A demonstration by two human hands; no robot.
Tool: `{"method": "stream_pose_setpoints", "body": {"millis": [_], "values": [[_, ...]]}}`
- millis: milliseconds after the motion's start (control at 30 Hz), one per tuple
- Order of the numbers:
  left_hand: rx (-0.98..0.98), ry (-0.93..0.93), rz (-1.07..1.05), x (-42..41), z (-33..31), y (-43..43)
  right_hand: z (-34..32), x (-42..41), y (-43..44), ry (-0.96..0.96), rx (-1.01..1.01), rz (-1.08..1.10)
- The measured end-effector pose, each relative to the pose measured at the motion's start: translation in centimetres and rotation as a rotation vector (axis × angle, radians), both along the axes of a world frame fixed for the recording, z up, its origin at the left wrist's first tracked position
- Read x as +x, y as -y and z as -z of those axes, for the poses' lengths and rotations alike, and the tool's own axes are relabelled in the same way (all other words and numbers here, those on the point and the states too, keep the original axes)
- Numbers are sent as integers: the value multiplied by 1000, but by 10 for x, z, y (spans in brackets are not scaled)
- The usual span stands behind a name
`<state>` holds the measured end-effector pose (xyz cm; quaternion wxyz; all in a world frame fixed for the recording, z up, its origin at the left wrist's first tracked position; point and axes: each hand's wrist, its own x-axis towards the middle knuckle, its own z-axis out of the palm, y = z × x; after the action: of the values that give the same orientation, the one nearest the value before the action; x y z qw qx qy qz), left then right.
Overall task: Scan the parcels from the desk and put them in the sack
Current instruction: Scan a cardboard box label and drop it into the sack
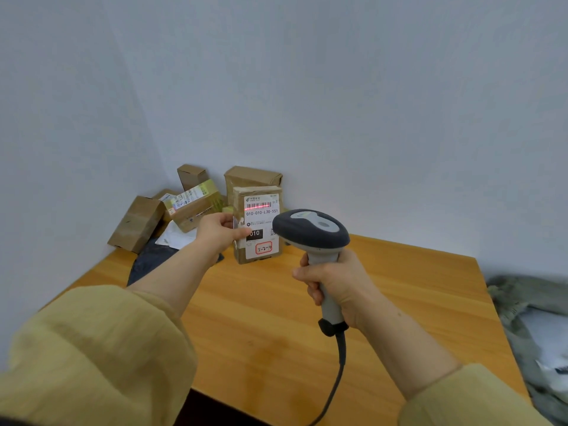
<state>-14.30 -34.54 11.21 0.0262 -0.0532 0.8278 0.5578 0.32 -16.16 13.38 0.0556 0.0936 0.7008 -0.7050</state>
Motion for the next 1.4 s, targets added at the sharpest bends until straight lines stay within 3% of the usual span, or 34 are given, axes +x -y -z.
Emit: {"method": "stream_pose_setpoints", "body": {"millis": [300,567,800,933,1100,1233,1400], "values": [[39,63,57,-6,4,-8,5,-3,-6,1,-62,72],[227,360,413,-9,16,-50,45,-3,-61,91,-223,579],[235,589,738,8,51,-149,82,45,-108,216,-306,813],[174,678,915,40,68,-214,97,85,-148,208,-350,1004],[-37,701,1155,92,78,-305,108,131,-217,131,-414,1231],[-152,625,1133,143,99,-394,124,175,-300,97,-447,1367],[-377,399,1161,211,151,-513,151,251,-430,162,-249,1414]]}}
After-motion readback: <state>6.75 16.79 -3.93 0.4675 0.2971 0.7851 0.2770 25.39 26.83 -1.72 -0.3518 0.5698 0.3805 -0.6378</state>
